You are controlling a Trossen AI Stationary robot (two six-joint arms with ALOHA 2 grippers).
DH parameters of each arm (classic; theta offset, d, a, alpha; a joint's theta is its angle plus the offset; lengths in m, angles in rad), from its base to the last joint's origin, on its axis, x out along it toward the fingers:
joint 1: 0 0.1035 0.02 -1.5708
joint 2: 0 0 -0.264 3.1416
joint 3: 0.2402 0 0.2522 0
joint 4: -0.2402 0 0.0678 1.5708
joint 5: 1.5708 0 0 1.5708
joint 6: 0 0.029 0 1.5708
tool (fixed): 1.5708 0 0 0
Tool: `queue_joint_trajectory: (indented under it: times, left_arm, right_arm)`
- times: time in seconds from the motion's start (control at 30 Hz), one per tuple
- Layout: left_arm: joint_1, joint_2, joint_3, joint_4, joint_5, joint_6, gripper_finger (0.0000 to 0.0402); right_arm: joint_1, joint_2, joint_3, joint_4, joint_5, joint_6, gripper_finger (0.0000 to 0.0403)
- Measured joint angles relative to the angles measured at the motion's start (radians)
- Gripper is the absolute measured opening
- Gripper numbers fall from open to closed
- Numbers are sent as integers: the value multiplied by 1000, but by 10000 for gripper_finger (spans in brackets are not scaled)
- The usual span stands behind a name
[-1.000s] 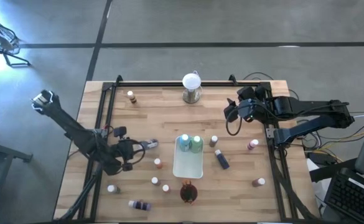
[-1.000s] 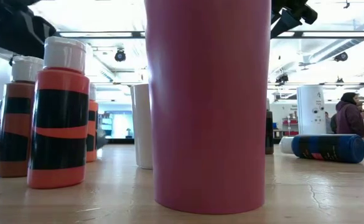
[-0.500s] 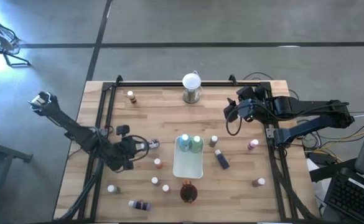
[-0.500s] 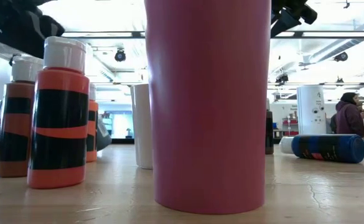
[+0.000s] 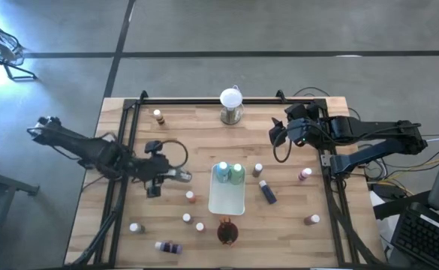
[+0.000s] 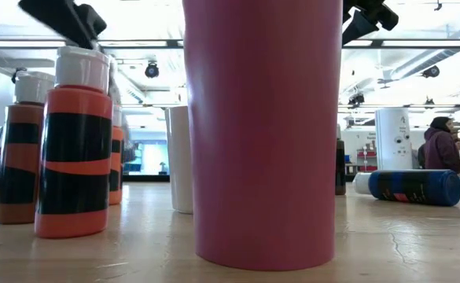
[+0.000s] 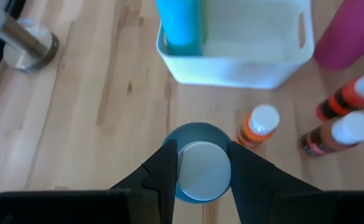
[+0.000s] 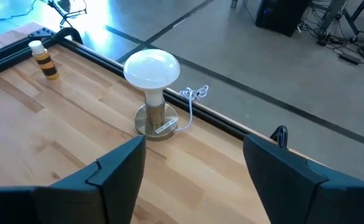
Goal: Pick & Place Paint Supplies
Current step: Put the black paint bottle into the white bin
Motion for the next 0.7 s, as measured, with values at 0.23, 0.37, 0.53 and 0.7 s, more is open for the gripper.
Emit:
queue_joint_trajectory:
  times: [0.23, 0.37, 0.53, 0.7]
  left_arm:
    - [129, 7, 104, -3, 121, 140, 121]
    - [178, 29, 172, -5, 193, 201, 121]
    - [194, 87, 283, 0, 282, 249, 121]
    - [194, 196, 387, 0, 365, 302, 121]
  right_arm:
    - [0, 0, 0, 0, -2, -4, 262]
    - [0, 0, 0, 0, -20, -5, 248]
    - [0, 0, -8, 0, -22, -8, 234]
    - [0, 0, -13, 1, -25, -10, 228]
